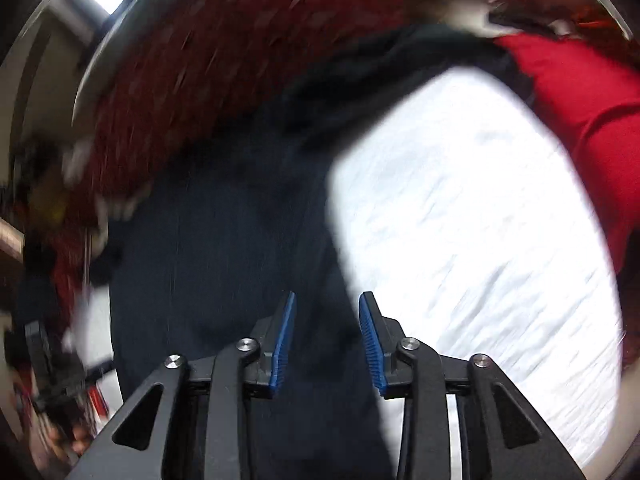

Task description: Fold large clothes

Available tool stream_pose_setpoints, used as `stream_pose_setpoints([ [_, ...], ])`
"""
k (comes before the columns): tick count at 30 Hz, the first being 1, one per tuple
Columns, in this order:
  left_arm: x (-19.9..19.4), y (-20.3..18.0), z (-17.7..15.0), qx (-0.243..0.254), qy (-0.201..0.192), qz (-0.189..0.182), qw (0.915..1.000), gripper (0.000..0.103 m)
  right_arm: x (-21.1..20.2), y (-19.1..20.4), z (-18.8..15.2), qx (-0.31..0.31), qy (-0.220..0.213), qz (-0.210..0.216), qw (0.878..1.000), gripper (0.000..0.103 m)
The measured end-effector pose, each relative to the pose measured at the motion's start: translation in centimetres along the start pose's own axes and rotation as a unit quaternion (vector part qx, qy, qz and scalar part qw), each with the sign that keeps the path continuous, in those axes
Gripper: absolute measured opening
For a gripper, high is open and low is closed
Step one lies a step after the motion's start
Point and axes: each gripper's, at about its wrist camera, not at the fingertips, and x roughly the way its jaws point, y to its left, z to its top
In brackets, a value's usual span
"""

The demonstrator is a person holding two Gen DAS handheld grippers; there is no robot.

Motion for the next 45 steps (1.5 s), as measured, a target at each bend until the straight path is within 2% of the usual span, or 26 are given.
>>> stream_pose_setpoints([
  [1,-0.1,-0.5,1.6,-0.002,-0.011,-0.012,0.9999,0.05,-0.5,-1.6,2.3,0.022,-0.022,-0.007,0.999,0.048],
  [3,0.6,-1.3,4.5,-0.009,-0.029,-0.023,0.9993,0.057,-1.4,-6.1,7.2,0.087,-0.076,-0.039,0.993,0.052],
  [5,2.4,-1.3,6.4,-0.018,-0.037,-0.02,0.999,0.059,-1.1,-11.3,10.9,0.164,-0.103,-0.06,0.979,0.056],
  [7,5.3,-1.2,7.8,-0.029,-0.017,-0.018,0.9993,0.059,0.3,-16.0,13.1,0.243,-0.114,-0.063,0.961,0.056],
  [9,7.5,-1.1,7.8,-0.043,0.009,-0.033,0.9985,0.059,2.0,-20.0,13.9,0.325,-0.127,-0.04,0.936,0.057],
  [11,8.9,-1.5,7.8,-0.054,0.029,-0.046,0.9971,0.059,4.2,-23.2,14.3,0.392,-0.143,0.008,0.909,0.06],
  [13,10.0,-1.8,7.2,-0.057,0.04,-0.047,0.9964,0.059,7.0,-23.6,15.3,0.424,-0.139,0.019,0.895,0.067],
  [16,10.3,-2.3,6.4,-0.046,0.026,-0.041,0.9978,0.059,10.4,-24.6,16.5,0.428,-0.134,0.021,0.894,0.068],
  [19,10.4,-2.9,5.8,-0.021,0.02,-0.027,0.9992,0.059,13.0,-24.8,18.6,0.419,-0.124,0.044,0.899,0.079],
  [20,10.3,-3.0,5.7,-0.015,0.019,-0.024,0.9994,0.059,13.5,-24.5,18.3,0.416,-0.118,0.053,0.9,0.073],
  [21,10.2,-3.1,5.7,-0.012,0.019,-0.021,0.9995,0.059,13.5,-24.3,18.4,0.414,-0.128,0.061,0.899,0.059],
  [22,10.1,-3.1,5.9,-0.011,0.021,-0.02,0.9995,0.059,12.9,-24.1,18.3,0.408,-0.154,0.067,0.898,0.017],
  [24,9.6,-3.3,6.1,-0.006,0.021,-0.024,0.9995,0.059,11.2,-24.2,17.9,0.409,-0.188,0.082,0.889,0.017],
  [26,8.6,-3.3,6.5,-0.002,0.002,-0.023,0.9997,0.059,7.5,-24.1,18.1,0.395,-0.232,0.081,0.885,0.017],
  [29,8.5,-2.9,6.7,-0.007,-0.008,-0.015,0.9998,0.059,1.4,-24.3,19.8,0.365,-0.3,0.06,0.879,0.016],
  [30,9.0,-2.6,6.7,-0.012,0.0,-0.012,0.9999,0.059,-0.5,-24.4,20.3,0.358,-0.304,0.025,0.883,0.015],
  [32,10.7,-2.0,6.4,-0.02,0.027,-0.01,0.9994,0.059,-1.7,-24.1,21.7,0.339,-0.258,-0.036,0.904,0.013],
  [35,10.8,-2.4,6.4,-0.011,0.016,-0.004,0.9998,0.06,-3.4,-22.6,21.6,0.32,-0.233,-0.072,0.915,0.013],
  [38,10.8,-2.4,6.3,-0.009,0.019,-0.006,0.9998,0.061,-4.3,-19.4,21.3,0.275,-0.221,-0.049,0.934,0.013],
  [41,10.5,-1.8,6.5,-0.026,0.022,-0.026,0.9991,0.061,-4.0,-13.2,21.0,0.205,-0.192,-0.015,0.959,0.013],
  [45,8.8,-0.5,6.7,-0.055,0.018,-0.06,0.9965,0.061,-1.6,-4.4,18.8,0.137,-0.14,0.051,0.979,0.014],
])
